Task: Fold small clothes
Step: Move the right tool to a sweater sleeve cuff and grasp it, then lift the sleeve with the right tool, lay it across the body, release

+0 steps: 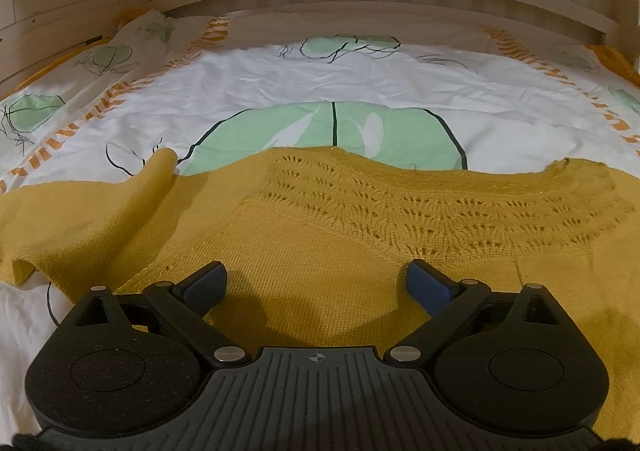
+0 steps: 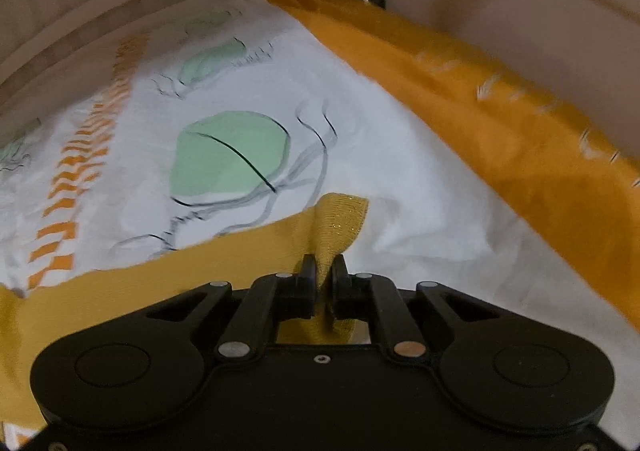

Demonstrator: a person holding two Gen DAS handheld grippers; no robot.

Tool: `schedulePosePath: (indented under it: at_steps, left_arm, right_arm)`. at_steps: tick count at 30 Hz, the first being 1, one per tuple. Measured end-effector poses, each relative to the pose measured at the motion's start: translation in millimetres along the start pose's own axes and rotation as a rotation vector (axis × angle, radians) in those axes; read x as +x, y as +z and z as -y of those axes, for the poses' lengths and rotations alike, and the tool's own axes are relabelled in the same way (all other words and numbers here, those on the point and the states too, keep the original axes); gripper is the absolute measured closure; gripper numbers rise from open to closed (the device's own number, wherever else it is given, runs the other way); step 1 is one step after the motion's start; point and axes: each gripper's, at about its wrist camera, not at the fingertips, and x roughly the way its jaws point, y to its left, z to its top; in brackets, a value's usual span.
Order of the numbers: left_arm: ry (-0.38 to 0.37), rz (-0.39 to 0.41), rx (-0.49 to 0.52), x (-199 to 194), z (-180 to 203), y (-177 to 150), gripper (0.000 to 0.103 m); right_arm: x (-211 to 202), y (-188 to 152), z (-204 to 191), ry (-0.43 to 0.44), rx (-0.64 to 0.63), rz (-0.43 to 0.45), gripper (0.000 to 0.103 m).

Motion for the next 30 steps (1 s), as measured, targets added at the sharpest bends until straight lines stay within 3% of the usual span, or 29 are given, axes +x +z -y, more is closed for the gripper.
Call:
schedulePosePath:
  at_steps: [6,9,11,13,16,22,30]
  left_arm:
    - [-0.015,-0.019,-0.011,0,-3,3,0.004]
    - [-0.049,-0.053,-0.008,1,-8,8,0.005]
    - [-0.095,-0.096,0.003,-2,-15,14,0.007]
    - [-0.129,-0.126,0.005,-9,-25,19,0.018]
    - [-0.156,-0.142,-0.014,-29,-47,22,0.018]
    - [-0.182,-0.127,-0.003,-71,-109,24,0.018]
    - [-0.133,-0.085,0.004,-84,-172,16,0.018]
  right_arm:
    - [-64,22,-25,0.089,0.078,0.072,0.089]
    - [-98,36,-56,0.159,0.079,0.094,0.089]
    - [-119,41,-82,0.217,0.077,0.098,0.089]
    - [-138,43,-111,0.274,0.058,0.097,0.089]
    - [-160,42,-166,0.368,0.022,0.082,0.089]
    - [-173,15,-277,0.553,-0.064,0.022,0.089]
    - [-145,-46,-404,0.736,-0.129,-0.094,0.089]
